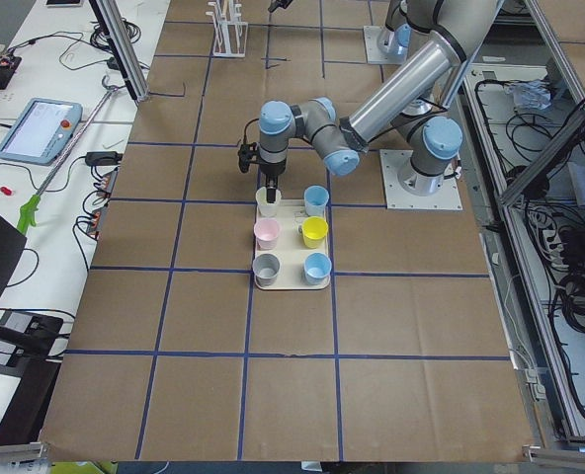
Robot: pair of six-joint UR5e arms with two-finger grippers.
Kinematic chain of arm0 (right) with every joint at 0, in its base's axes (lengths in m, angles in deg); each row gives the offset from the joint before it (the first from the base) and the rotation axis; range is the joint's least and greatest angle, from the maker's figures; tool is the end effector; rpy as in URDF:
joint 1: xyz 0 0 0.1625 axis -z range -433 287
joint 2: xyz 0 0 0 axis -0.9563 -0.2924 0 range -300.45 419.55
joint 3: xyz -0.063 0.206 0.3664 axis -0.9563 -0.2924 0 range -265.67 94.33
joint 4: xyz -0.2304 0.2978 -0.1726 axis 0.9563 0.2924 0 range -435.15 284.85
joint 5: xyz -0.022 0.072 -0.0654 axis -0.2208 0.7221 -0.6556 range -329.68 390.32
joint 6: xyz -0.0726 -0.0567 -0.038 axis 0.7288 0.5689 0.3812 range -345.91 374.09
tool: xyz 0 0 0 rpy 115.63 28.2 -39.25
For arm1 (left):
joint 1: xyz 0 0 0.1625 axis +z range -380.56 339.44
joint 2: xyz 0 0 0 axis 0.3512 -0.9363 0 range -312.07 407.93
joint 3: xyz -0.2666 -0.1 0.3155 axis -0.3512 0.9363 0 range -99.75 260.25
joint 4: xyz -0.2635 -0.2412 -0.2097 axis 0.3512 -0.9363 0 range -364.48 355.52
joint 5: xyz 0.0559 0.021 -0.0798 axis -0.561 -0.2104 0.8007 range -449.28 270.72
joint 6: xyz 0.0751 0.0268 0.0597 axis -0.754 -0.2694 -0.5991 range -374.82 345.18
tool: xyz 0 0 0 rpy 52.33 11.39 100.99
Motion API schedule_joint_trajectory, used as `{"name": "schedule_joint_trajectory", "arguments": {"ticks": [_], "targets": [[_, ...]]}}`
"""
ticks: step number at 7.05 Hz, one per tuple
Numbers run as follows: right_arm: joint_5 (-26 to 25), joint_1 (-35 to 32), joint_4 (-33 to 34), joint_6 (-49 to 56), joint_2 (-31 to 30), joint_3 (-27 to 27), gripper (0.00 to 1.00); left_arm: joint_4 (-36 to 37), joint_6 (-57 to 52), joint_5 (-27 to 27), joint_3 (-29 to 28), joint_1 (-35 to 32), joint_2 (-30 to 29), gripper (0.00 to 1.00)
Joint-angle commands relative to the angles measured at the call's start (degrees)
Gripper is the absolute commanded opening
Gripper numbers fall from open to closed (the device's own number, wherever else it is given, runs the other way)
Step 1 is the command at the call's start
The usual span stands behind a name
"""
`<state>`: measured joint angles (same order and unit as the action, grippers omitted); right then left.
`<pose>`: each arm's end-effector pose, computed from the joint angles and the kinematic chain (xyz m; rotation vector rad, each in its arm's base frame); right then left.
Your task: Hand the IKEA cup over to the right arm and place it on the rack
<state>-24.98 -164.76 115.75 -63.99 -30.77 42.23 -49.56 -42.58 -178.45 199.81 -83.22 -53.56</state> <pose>0.2030 -0.4205 0.4007 0.9099 1.7663 -0.5315 0.1039 -0.4941 0.2288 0.0123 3.1214 -0.1041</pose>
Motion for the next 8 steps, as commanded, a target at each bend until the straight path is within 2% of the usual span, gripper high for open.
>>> {"name": "schedule_joint_trajectory", "arguments": {"ticks": [1,2,3,5,6,8], "targets": [[0.19,0.0,12.66,-3.47,4.42,0.34,0.99,0.43,-0.02,-0.22,0.07,-0.01,0.67,0.99],[0.19,0.0,20.74,-3.91,7.06,0.08,0.99,0.08,-0.02,-0.48,-0.28,-0.01,0.94,0.78],[0.11,0.09,23.7,-6.96,7.96,0.07,1.0,-0.27,-0.02,-0.48,-0.29,-0.01,0.94,0.48],[0.11,0.0,23.73,-8.22,7.88,-0.01,1.0,-0.8,-0.02,-0.22,-0.37,-0.09,1.12,0.08],[0.11,0.0,23.73,-8.22,7.97,-0.1,1.0,-1.06,-0.02,0.04,-0.37,-0.09,1.12,0.0],[-0.59,0.0,23.38,-8.22,7.7,-0.19,1.0,-1.41,0.07,0.22,-1.86,-0.18,2.16,0.0]]}}
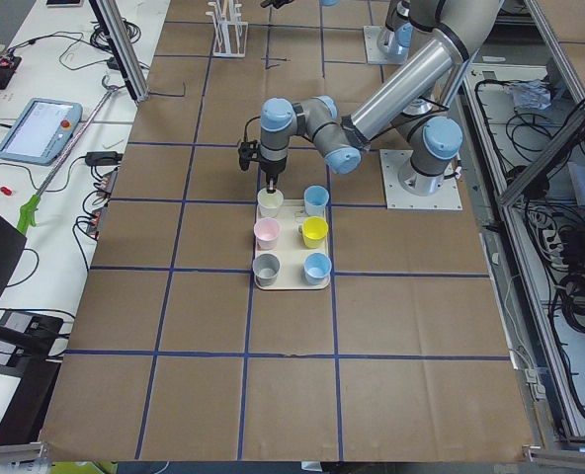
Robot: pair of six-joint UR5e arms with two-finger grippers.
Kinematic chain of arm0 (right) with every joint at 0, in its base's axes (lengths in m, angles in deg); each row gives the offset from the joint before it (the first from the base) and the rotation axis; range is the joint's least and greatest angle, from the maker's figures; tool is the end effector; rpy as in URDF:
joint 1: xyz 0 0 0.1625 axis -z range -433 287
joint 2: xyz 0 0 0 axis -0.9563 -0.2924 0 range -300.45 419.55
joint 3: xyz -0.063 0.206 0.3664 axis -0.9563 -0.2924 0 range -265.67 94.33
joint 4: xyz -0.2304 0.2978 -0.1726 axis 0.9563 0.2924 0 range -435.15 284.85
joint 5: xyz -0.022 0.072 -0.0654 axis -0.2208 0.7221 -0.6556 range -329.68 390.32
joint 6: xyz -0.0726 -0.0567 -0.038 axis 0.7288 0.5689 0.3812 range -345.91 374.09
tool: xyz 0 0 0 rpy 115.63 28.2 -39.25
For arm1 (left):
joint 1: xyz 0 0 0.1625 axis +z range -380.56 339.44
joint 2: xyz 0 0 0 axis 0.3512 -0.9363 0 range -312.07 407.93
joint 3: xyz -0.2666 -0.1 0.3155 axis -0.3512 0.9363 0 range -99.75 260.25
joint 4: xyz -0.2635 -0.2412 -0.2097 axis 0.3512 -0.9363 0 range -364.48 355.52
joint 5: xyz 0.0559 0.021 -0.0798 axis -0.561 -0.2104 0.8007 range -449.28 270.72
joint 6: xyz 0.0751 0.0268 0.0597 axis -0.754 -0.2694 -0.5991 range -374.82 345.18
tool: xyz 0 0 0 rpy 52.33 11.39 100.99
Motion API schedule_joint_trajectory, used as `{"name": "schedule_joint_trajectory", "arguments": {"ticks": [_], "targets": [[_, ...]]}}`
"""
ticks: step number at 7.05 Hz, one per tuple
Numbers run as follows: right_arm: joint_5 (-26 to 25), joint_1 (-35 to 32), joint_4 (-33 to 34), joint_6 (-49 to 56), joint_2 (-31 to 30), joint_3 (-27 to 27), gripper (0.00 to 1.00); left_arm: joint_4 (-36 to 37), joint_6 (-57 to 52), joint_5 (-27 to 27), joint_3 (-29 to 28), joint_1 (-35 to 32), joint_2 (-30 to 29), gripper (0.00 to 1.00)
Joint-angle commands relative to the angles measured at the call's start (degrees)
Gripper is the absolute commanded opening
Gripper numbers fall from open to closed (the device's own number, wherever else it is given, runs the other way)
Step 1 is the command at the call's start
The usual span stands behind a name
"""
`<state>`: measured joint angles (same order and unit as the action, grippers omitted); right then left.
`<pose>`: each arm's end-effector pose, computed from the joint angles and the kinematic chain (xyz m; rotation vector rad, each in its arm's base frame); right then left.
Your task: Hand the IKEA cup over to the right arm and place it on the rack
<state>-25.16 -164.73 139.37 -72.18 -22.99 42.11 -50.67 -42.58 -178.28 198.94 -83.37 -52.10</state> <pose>0.2026 -0.4247 0.3882 0.8262 1.5646 -0.6513 0.1030 -0.4959 0.2453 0.0168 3.1130 -0.1355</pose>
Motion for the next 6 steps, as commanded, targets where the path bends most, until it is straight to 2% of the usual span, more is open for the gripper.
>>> {"name": "schedule_joint_trajectory", "arguments": {"ticks": [1,2,3,5,6], "targets": [[-0.77,-0.03,-0.59,-0.12,-0.08,-0.08,1.0,-6.14,0.16,0.05,-4.39,-0.12,2.45,0.0],[-1.03,0.06,-0.77,-0.12,-0.34,0.1,1.0,-14.55,0.24,0.05,-9.39,-0.12,4.12,0.0],[-4.25,0.06,-1.9,-0.12,-0.43,-0.07,1.0,-23.42,0.94,0.14,-15.26,-0.12,4.83,0.0],[-7.7,0.06,-1.57,-0.21,-0.17,0.1,1.0,-33.48,2.44,1.1,-25.73,-0.38,3.36,0.0],[-9.19,0.06,-2.0,-0.12,-0.51,0.1,1.0,-36.31,3.05,3.37,-28.92,-0.82,2.56,0.0]]}}
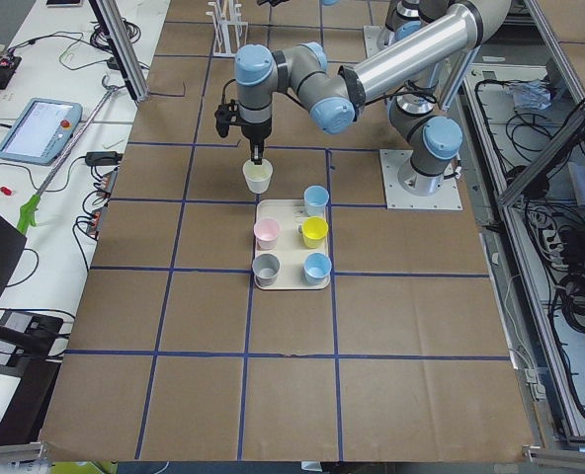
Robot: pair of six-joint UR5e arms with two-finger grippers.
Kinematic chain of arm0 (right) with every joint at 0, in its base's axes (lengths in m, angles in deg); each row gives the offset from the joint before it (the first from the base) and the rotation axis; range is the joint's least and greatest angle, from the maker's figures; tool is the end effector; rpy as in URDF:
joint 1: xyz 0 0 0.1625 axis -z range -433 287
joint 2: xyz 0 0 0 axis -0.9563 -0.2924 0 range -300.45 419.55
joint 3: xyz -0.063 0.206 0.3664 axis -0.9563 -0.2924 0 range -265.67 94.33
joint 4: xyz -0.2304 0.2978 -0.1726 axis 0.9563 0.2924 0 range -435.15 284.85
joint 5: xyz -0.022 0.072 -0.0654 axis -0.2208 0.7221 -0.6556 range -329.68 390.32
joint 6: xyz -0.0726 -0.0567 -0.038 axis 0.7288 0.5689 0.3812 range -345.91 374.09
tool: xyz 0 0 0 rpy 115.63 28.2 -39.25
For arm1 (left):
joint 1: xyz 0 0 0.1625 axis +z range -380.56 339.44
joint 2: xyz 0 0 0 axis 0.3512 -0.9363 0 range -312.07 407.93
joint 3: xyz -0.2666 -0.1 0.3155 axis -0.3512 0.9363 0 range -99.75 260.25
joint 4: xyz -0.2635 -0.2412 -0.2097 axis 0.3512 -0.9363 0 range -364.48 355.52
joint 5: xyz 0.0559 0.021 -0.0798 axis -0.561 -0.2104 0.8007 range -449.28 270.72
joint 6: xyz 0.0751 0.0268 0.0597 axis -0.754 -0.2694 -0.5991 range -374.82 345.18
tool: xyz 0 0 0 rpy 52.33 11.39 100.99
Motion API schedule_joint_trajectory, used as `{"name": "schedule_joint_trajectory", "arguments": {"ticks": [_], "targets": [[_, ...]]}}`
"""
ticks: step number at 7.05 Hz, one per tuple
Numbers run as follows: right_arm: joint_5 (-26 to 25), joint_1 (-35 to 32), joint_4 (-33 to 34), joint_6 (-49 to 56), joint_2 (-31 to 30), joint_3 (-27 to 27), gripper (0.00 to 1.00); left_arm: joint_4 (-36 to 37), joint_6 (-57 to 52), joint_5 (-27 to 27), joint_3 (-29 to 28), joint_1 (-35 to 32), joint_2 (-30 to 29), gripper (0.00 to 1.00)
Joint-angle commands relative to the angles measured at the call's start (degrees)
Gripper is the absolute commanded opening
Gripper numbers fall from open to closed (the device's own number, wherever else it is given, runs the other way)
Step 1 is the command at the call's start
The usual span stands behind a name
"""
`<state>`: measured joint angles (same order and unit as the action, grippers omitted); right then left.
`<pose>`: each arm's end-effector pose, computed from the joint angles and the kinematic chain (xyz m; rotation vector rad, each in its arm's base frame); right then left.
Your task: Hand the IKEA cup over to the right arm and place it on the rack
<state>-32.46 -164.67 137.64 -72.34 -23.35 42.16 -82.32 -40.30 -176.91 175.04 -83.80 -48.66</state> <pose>0.1915 -0.4325 0.3862 0.9452 1.5538 -0.7358 0.1179 -0.5389 0.4092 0.0342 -3.1100 0.0475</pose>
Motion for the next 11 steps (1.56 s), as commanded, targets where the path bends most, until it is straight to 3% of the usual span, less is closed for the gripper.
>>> {"name": "schedule_joint_trajectory", "arguments": {"ticks": [1,2,6,8,10,11], "targets": [[-2.0,-0.08,-0.44,0.04,-0.15,0.23,1.0,-3.9,0.34,3.68,-5.22,-1.09,-1.05,0.0],[-2.0,-0.08,-2.36,0.04,-0.15,0.23,1.0,-0.33,0.16,6.31,-5.14,-2.15,-2.1,0.0],[-1.82,-0.35,-2.82,0.83,-0.24,0.23,1.0,15.83,-3.43,25.44,-3.39,-5.65,-2.12,0.0],[-1.82,-0.35,-2.9,0.83,-0.15,0.06,1.0,30.48,-6.25,37.74,3.62,-7.69,-0.53,0.0],[-1.82,-0.35,-2.9,0.91,-0.07,0.15,1.0,46.14,-5.56,50.57,10.04,-7.87,-2.54,0.0],[-1.91,-0.35,-3.08,0.91,0.11,0.15,1.0,48.81,-6.34,51.94,11.9,-8.04,-2.64,0.0]]}}
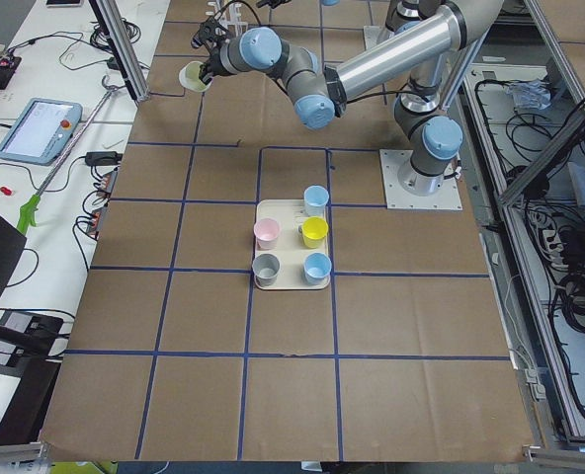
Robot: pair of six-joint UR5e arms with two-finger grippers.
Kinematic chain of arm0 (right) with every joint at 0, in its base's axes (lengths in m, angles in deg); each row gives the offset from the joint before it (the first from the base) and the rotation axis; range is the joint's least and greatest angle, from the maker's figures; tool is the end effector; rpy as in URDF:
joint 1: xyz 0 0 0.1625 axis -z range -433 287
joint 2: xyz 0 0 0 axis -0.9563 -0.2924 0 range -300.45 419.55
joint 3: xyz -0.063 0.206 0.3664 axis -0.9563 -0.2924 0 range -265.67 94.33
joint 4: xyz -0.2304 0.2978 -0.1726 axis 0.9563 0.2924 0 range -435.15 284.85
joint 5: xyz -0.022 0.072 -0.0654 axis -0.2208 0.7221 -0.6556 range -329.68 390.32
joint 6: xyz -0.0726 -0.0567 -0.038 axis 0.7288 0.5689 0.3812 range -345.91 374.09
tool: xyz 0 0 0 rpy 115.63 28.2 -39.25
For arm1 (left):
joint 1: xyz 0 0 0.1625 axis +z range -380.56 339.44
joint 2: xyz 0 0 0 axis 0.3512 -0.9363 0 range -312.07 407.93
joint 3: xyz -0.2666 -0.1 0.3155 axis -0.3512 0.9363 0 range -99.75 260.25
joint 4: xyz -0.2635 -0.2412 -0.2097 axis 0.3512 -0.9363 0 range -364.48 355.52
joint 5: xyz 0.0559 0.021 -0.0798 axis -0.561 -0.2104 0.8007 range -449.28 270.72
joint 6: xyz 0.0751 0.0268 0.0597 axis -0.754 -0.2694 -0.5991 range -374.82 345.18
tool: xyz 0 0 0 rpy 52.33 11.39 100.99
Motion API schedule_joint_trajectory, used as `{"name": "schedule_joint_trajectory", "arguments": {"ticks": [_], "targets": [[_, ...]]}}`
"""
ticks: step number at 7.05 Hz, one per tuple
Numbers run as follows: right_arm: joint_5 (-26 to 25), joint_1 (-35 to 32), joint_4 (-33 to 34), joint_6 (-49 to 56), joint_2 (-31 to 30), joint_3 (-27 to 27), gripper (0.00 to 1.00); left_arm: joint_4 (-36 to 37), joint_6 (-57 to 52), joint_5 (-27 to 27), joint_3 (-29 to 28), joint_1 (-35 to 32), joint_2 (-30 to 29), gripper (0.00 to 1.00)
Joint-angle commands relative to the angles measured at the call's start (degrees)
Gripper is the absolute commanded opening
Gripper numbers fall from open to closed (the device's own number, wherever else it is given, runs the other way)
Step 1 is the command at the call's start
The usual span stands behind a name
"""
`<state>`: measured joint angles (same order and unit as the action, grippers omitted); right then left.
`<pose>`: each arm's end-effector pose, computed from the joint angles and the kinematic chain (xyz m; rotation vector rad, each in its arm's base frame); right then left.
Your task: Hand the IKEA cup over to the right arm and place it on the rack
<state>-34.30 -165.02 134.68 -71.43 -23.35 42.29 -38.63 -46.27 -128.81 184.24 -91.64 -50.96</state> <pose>0.1915 -0.4362 0.3793 0.9922 1.5886 -0.7310 -0.0220 -0.5838 0.4309 -0.5820 -2.2988 1.1002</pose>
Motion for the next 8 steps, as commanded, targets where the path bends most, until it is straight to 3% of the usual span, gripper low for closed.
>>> {"name": "schedule_joint_trajectory", "arguments": {"ticks": [1,3,6,8], "targets": [[-0.07,0.0,-0.3,-0.08,0.2,-0.08,1.0,8.36,-0.55,6.28,4.28,-0.64,-0.43,0.0],[-0.07,0.0,-0.21,0.01,0.11,-0.08,1.0,15.84,-0.63,9.03,8.67,-3.87,-0.17,0.0],[-0.07,0.0,-0.12,0.01,0.02,0.01,1.0,35.49,-0.64,11.23,18.77,-6.88,-1.04,0.0],[-0.16,0.0,-0.56,-0.08,0.29,-0.08,1.0,42.2,4.78,11.05,19.59,-10.12,-1.92,0.0]]}}
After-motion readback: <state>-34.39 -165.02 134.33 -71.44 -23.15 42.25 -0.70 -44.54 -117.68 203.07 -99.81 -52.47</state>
